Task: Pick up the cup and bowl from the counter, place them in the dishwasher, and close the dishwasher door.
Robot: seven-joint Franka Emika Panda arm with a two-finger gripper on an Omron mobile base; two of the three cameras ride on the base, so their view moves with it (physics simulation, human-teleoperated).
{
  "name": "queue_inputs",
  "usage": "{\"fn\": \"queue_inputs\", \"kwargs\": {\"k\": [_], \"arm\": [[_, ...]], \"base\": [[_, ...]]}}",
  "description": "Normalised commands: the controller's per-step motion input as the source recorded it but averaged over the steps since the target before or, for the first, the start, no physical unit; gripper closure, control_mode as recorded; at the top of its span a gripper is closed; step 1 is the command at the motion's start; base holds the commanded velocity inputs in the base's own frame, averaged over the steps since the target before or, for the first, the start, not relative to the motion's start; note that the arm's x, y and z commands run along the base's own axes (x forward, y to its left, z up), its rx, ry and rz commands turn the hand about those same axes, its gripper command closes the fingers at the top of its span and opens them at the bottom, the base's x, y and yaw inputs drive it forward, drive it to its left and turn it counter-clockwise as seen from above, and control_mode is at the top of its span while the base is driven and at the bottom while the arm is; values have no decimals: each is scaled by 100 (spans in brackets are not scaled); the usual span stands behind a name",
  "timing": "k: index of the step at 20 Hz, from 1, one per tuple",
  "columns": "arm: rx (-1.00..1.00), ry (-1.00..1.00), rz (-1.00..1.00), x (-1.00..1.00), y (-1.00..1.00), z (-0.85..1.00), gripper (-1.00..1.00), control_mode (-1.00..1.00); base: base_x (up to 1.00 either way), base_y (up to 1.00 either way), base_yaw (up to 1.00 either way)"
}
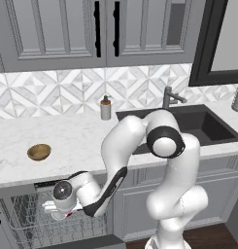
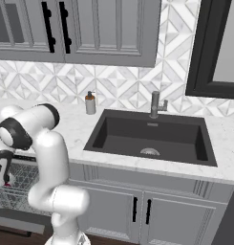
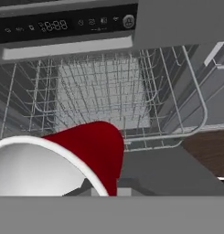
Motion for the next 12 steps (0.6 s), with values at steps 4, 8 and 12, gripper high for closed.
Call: {"fn": "queue_inputs", "kwargs": {"k": [4,8,12], "arm": [[-14,-2,0,1,11,-18,100,-100],[-8,-15,0,2,9,-3,100,-100],[-10,-11,-1,19,11,-17,100,-100]], "base": [[0,0,0],[0,0,0],[0,0,0]]}}
